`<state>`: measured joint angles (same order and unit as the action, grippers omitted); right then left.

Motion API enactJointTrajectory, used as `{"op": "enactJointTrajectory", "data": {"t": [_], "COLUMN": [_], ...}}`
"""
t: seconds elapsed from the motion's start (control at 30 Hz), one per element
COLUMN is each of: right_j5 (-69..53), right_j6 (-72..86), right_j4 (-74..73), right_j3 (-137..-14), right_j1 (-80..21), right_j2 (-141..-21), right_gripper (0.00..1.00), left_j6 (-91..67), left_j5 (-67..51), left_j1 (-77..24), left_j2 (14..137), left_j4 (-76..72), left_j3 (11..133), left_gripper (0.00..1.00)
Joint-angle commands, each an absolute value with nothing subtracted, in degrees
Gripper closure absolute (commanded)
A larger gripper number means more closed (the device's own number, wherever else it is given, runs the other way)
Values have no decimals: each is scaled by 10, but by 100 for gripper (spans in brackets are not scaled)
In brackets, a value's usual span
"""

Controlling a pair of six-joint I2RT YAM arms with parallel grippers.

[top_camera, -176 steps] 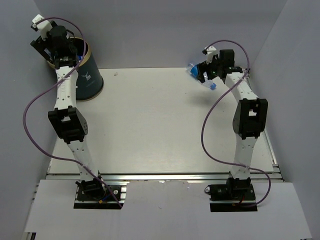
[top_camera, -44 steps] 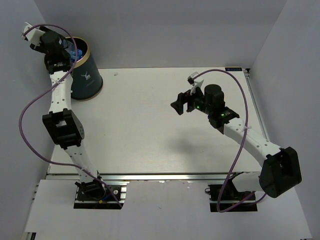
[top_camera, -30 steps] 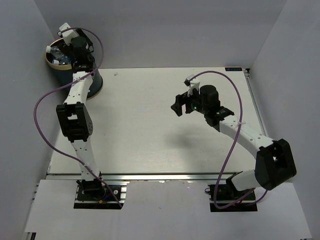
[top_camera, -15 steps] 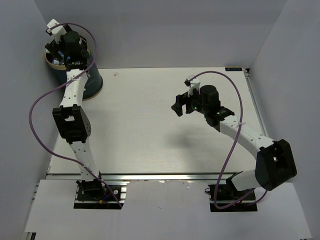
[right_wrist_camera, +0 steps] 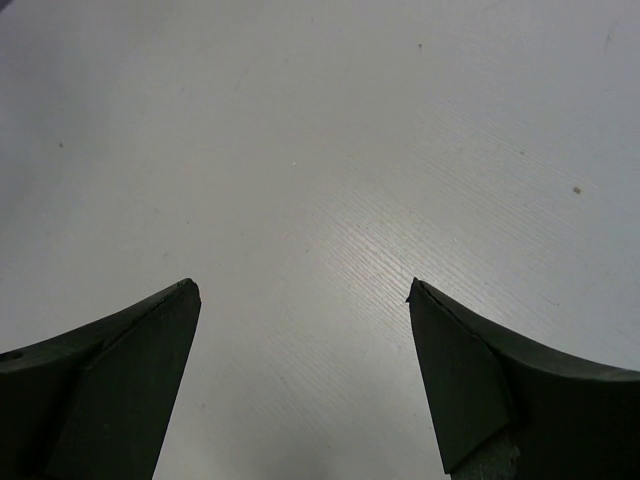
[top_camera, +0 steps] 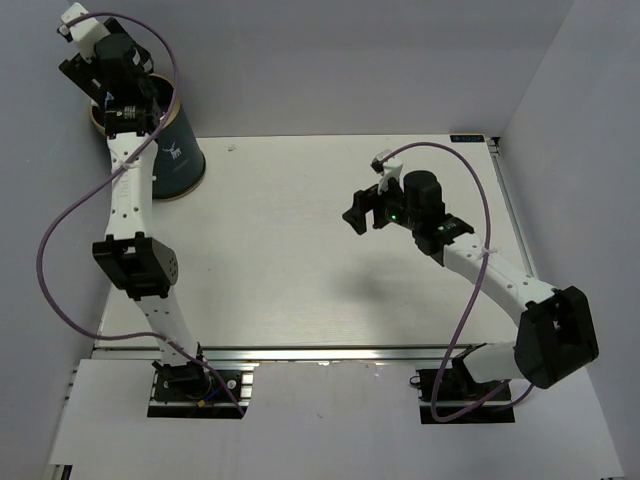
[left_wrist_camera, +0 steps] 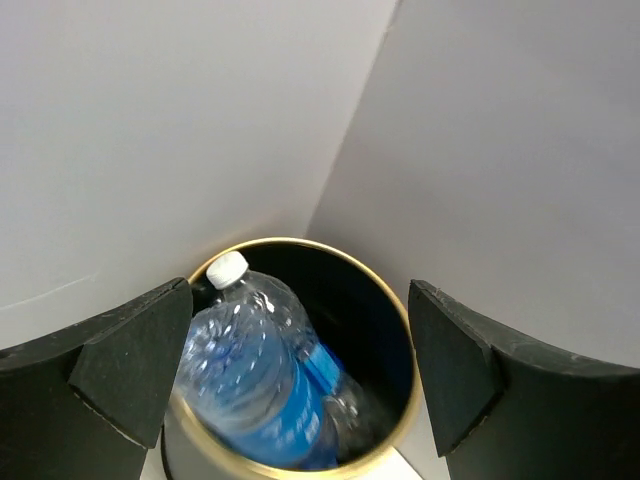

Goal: Put the plastic bottles in the bin

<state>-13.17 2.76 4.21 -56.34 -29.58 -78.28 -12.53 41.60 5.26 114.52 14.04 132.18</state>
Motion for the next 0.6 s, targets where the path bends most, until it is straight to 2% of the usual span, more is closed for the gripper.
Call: {"op": "enactJointTrajectory", "data": {"t": [0.0,0.07,0.2,0.23,0.3,0.33,0.43,0.57], "right_j5": [-121,-96,-46,-15,13,42,76,76], "right_j6": [44,71,144,163,197,203,199,196], "right_j4": [72,89,145,152,146,135,104,119], "right_j3": [-548,-534,-472,-446,-432,-425,-416,-399], "right_j1": [-292,-291,-283,-279,-267,-264,-260,-261], "right_j2": [-739,-721,-689,-683,-672,-667,-649,-624], "right_gripper": [10,11,11,11,11,11,11,11], "left_j6": [-164,-203,-298,-326,-377,-387,-424,-411], "left_j5": [360,318,191,163,135,132,113,117], "left_j1": [54,54,52,43,22,-9,-59,-76], "left_j2": [1017,963,842,777,710,681,573,545], "left_j4": [201,252,298,279,208,185,113,126], "left_j3": [1289,1264,1101,969,830,707,541,483], "left_gripper": [2,2,2,2,2,2,2,2]}}
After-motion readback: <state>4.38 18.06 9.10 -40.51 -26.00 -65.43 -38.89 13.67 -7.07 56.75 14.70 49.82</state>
